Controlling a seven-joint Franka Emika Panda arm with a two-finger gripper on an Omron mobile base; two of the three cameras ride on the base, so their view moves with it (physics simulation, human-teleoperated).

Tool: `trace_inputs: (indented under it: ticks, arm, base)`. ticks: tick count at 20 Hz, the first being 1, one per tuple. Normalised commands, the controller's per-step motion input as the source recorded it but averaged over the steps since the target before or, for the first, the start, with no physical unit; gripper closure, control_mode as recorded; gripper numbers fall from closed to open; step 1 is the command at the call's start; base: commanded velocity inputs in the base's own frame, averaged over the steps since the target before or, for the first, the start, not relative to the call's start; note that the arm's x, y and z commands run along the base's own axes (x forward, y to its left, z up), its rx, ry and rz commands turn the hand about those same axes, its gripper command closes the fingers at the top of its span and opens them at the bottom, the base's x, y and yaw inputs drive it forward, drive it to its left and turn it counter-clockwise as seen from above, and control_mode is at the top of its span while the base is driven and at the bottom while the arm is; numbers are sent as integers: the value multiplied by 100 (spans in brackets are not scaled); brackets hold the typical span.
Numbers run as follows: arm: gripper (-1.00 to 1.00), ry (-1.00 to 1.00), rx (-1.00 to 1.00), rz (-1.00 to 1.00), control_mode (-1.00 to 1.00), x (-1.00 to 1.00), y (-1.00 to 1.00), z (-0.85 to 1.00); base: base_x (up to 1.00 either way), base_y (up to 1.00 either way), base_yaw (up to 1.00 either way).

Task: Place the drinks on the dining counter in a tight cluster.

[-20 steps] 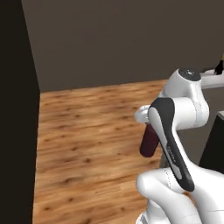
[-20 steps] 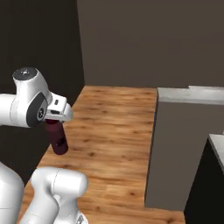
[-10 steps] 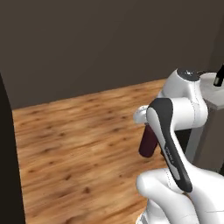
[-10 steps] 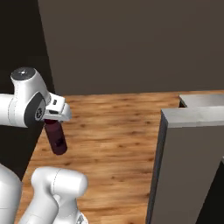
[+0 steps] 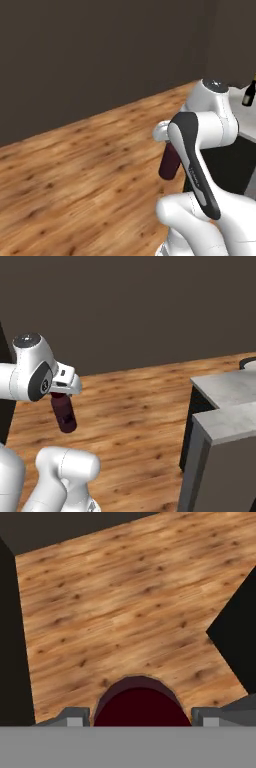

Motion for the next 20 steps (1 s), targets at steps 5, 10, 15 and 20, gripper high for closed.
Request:
trace_inputs:
  ticks: [5,10,15,20]
  arm:
    - [100,0,0,0,100,0,0,0]
    - [100,0,0,0,100,0,0,0]
    - [100,0,0,0,100,0,0,0]
    - [100,0,0,0,100,0,0,0]
  base:
    - [100,63,-41]
    - [100,64,-46]
    - [100,54,-47]
    - [100,23,-51]
